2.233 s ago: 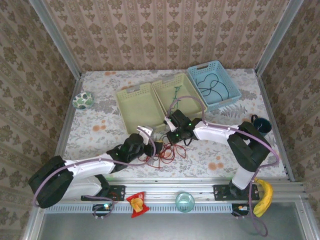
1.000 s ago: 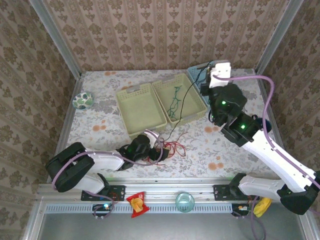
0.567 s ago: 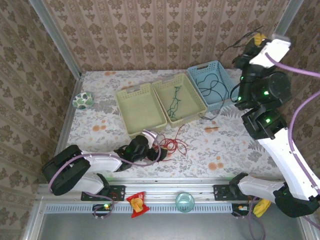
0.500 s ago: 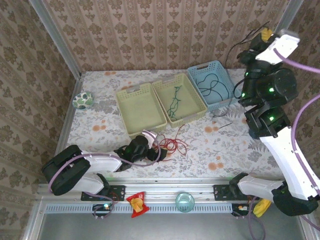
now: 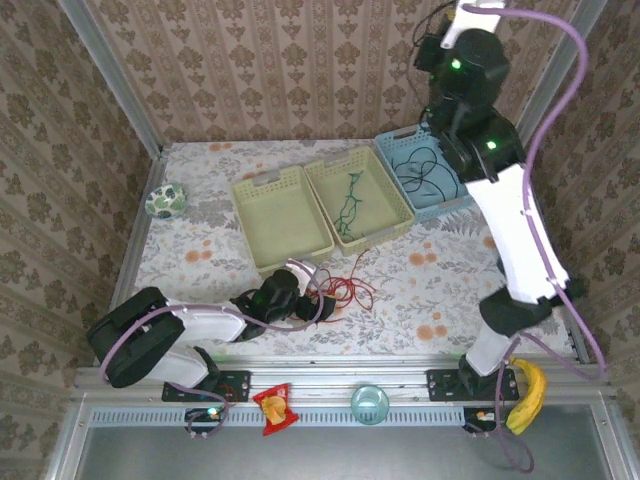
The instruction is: Untangle the cables
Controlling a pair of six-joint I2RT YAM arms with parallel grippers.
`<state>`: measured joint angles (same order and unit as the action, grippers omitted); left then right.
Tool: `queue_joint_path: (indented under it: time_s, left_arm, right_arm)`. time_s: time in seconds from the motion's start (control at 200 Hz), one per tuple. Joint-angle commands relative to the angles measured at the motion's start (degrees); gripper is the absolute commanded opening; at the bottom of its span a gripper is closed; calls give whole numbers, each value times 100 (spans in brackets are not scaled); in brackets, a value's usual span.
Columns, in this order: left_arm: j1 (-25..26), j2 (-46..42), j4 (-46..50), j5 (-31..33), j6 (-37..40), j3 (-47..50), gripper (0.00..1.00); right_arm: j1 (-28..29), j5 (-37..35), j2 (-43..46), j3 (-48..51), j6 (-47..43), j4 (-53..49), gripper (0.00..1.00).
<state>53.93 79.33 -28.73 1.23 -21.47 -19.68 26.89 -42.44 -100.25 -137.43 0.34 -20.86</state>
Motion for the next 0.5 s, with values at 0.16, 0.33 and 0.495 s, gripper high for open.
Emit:
queue_joint_path:
  time_s: [0.16,0.33,0.495]
  left_arm:
    - [-1,89,69,-66,-67,-150,96]
    - [0,143,66,-87,-72,-175,96]
    - [-1,255,65,-141,-62,-236,96]
  right_arm:
    - [-104,14,-1530,-1877,-604,-233,0]
    - [-442,-114,-1975,-2043,-447,340,0]
    - [-664,-183,-2175,-2275,-631,922,0]
